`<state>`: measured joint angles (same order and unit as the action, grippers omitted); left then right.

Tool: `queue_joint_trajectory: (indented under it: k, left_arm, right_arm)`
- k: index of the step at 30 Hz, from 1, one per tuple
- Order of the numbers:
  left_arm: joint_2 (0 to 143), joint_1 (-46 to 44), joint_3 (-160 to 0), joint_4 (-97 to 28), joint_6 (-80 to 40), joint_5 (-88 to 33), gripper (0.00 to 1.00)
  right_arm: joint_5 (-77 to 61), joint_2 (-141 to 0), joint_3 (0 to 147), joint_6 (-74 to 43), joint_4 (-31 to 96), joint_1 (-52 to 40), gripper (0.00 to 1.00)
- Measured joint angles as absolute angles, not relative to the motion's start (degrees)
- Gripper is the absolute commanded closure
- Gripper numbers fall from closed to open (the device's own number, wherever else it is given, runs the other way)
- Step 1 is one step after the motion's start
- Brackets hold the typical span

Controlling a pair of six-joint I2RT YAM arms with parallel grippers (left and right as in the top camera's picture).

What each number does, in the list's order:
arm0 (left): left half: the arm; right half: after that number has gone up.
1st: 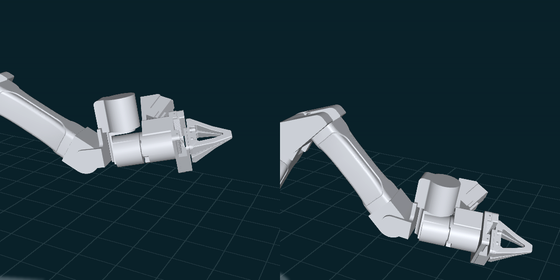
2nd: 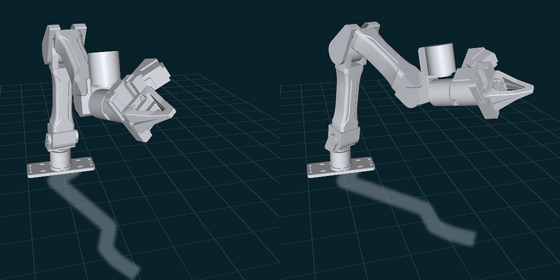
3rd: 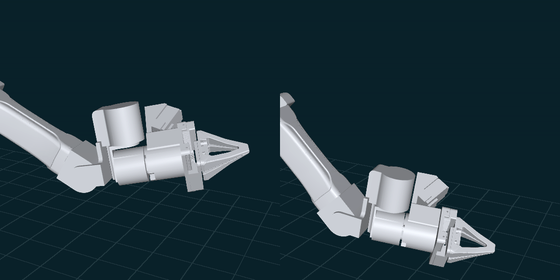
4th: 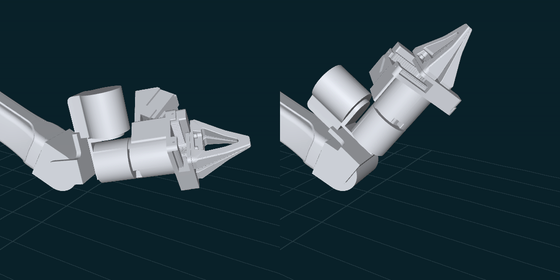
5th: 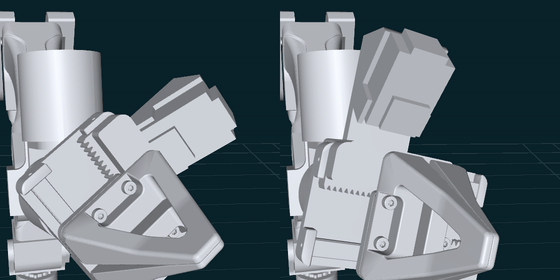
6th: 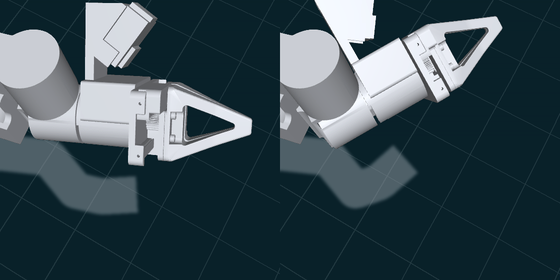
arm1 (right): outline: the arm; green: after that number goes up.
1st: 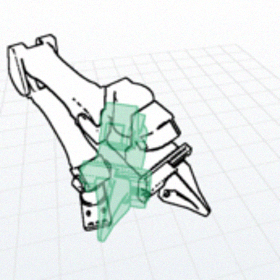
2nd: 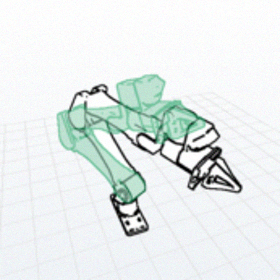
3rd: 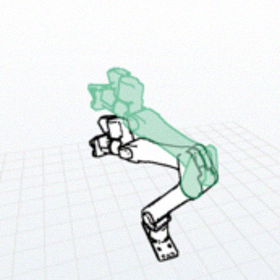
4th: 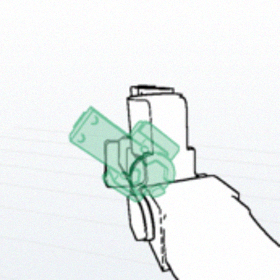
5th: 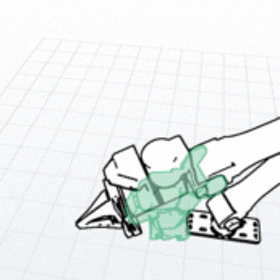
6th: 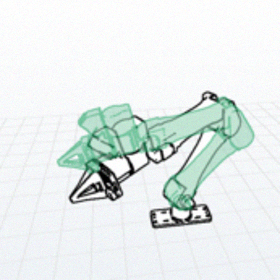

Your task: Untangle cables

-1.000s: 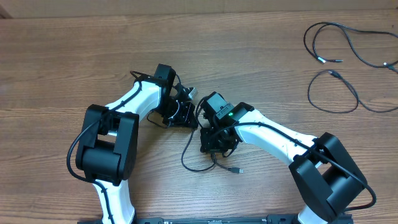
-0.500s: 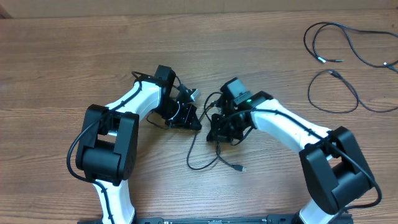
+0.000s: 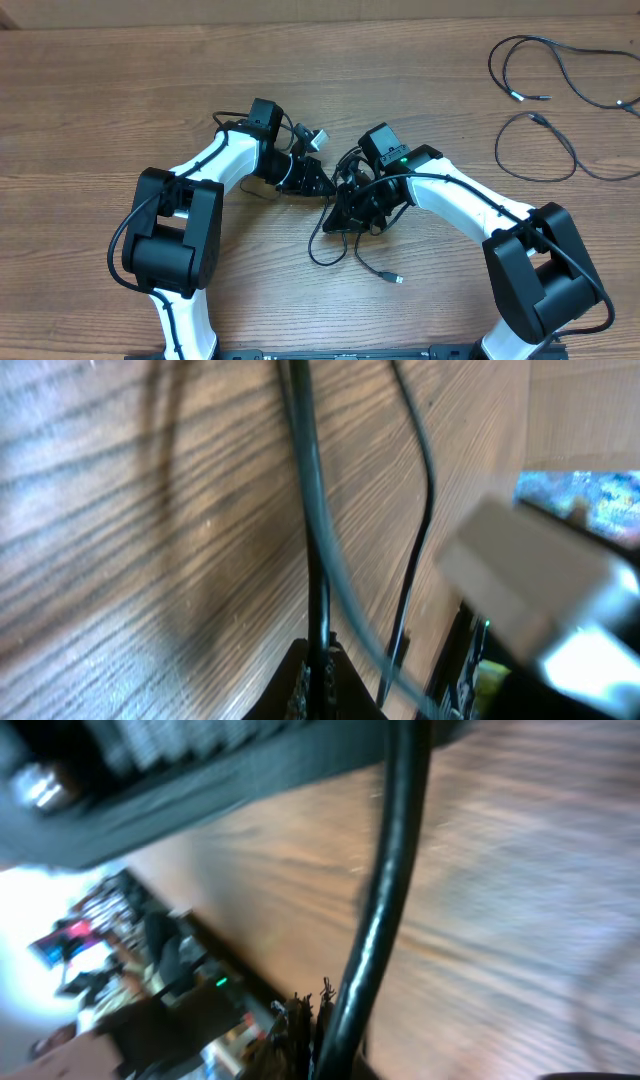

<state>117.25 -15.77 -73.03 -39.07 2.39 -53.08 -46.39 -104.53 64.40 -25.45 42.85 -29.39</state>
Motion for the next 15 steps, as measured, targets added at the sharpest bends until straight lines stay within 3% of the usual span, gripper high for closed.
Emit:
queue_joint_trajectory:
  k: [5,10,12,15]
  left_arm:
    - [117.3,-15.8,-73.0,-38.2,0.8,-53.7,0.96]
    - [117.3,-15.8,-73.0,-38.0,-0.1,-54.2,0.96]
    - [117.3,-15.8,-73.0,-37.6,-0.8,-54.3,0.96]
    - [117.3,-15.8,-73.0,-35.9,-3.1,-54.5,0.96]
  right_arm:
    - [-55.0,-104.5,64.4,-23.7,41.4,-29.4,0.96]
    - [-58.8,-104.5,64.4,-22.9,41.1,-29.4,0.85]
    - [-59.6,-104.5,64.4,-22.2,41.2,-29.4,0.76]
    - [-59.6,-104.5,64.4,-22.0,41.9,-29.4,0.48]
